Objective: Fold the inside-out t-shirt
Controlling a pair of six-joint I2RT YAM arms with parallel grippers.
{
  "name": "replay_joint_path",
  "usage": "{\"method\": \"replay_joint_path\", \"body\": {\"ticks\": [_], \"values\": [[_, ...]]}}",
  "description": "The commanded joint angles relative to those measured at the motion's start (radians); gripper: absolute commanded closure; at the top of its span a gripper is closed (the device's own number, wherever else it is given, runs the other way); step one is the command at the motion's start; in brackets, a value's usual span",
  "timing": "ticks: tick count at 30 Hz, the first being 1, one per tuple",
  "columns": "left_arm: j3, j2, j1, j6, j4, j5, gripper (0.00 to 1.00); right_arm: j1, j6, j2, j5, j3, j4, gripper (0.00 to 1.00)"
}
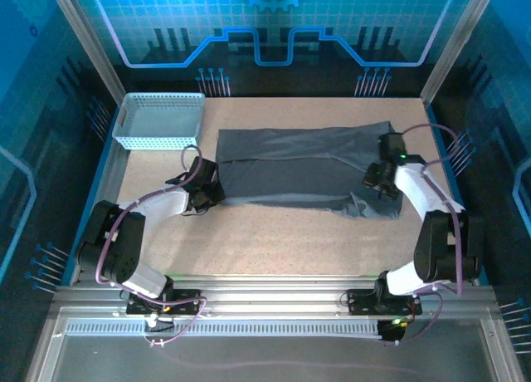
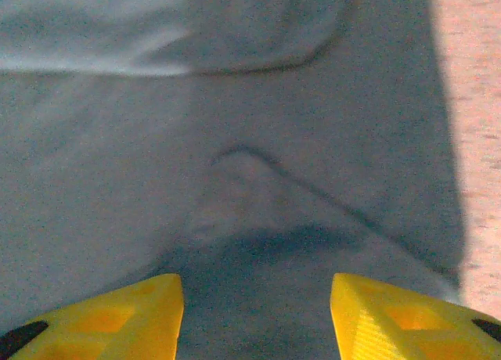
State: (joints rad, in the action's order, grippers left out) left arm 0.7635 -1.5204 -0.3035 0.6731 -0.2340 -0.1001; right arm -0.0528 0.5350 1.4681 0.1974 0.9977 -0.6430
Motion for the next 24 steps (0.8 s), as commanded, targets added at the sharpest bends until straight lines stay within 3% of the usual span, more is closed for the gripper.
{"method": "replay_joint_path", "body": {"ticks": [1,7,14,20,24], "values": [[-0.02,0.023,0.006,-0.024,-0.015,-0.023,1.0,-0.103,-0.019,-0.007,-0.104,-0.067,0.015,0.46],[-0.025,0.015,0.011,-0.024,-0.005,-0.012,1.0,-0.129,0.014,0.115,-0.155,-0.07,0.076,0.46],[-0.042,0.026,0.036,-0.03,-0.004,-0.01,1.0,-0.077,0.016,0.184,-0.116,-0.037,0.07,0.46],[-0.044,0.039,0.071,-0.05,-0.021,-0.011,1.0,0.066,0.062,0.149,-0.08,-0.069,0.028,0.46],[-0.032,0.039,0.105,-0.08,-0.039,0.002,1.0,0.227,0.13,0.08,-0.023,-0.113,-0.015,0.44]]}}
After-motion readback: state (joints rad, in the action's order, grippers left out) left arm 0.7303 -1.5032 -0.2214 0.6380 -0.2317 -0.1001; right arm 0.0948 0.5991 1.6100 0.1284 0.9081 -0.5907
